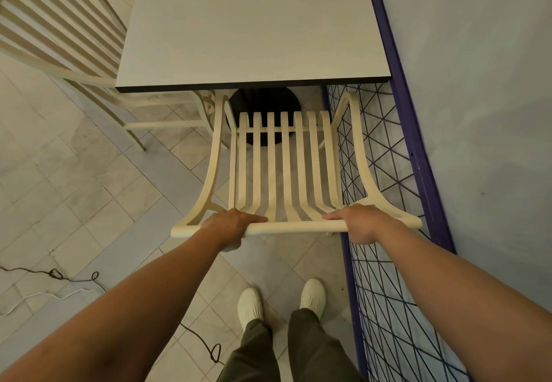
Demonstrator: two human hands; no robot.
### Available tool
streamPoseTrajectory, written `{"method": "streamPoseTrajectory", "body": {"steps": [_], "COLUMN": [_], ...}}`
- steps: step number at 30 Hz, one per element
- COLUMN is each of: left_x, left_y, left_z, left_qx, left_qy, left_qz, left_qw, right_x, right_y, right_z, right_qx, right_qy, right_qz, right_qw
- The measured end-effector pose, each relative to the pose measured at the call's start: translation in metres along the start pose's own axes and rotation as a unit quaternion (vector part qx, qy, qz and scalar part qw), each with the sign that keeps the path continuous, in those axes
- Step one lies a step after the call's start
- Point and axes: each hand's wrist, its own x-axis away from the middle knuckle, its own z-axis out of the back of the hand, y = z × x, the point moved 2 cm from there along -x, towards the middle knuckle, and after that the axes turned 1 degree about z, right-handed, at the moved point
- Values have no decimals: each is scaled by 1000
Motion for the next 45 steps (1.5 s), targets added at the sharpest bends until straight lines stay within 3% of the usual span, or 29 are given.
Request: {"method": "streamPoseTrajectory", "body": {"steps": [45], "left_x": [-16], "left_y": [13], "left_z": [1], "left_qx": [30], "left_qy": [12], "left_qz": [0], "left_qw": [999], "right_x": [-2], "right_y": [19], "right_z": [6], "right_qx": [2], "right_qy": [0], "right_qz": [9], "right_qw": [1000]}}
